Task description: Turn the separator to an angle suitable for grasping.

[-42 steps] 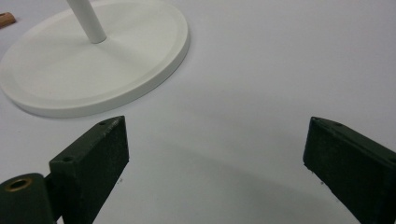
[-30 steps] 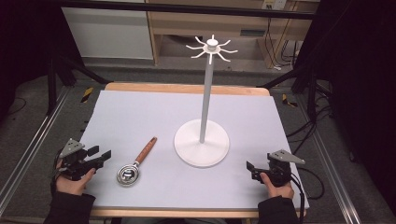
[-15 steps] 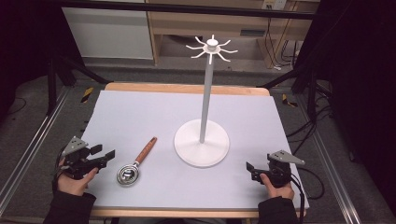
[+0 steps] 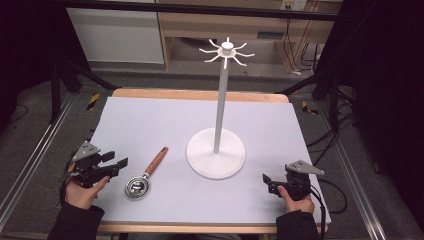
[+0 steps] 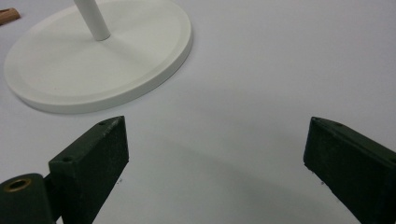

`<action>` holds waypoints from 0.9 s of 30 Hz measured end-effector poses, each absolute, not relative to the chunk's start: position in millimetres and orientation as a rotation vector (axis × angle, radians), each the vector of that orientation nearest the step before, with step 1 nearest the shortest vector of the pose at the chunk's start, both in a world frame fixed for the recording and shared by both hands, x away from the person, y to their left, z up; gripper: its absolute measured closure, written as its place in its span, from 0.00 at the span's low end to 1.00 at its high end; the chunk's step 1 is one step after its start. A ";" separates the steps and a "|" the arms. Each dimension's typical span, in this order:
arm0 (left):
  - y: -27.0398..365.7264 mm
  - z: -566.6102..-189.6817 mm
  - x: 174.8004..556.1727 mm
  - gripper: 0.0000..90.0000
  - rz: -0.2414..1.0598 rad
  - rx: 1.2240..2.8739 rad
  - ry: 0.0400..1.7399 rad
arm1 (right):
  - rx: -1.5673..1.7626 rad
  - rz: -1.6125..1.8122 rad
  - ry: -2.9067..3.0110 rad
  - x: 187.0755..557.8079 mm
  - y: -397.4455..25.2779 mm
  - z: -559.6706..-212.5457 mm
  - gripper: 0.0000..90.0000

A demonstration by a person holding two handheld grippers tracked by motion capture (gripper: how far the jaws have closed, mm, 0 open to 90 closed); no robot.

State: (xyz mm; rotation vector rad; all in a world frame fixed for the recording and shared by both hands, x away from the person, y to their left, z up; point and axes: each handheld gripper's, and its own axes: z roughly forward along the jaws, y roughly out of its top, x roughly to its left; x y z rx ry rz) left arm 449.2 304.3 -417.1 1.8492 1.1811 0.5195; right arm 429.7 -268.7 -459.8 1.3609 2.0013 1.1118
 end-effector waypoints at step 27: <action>266.2 -403.5 466.2 0.45 0.487 1.919 1.132 | 1.360 1.115 2.005 430.0 -268.7 -458.8 0.08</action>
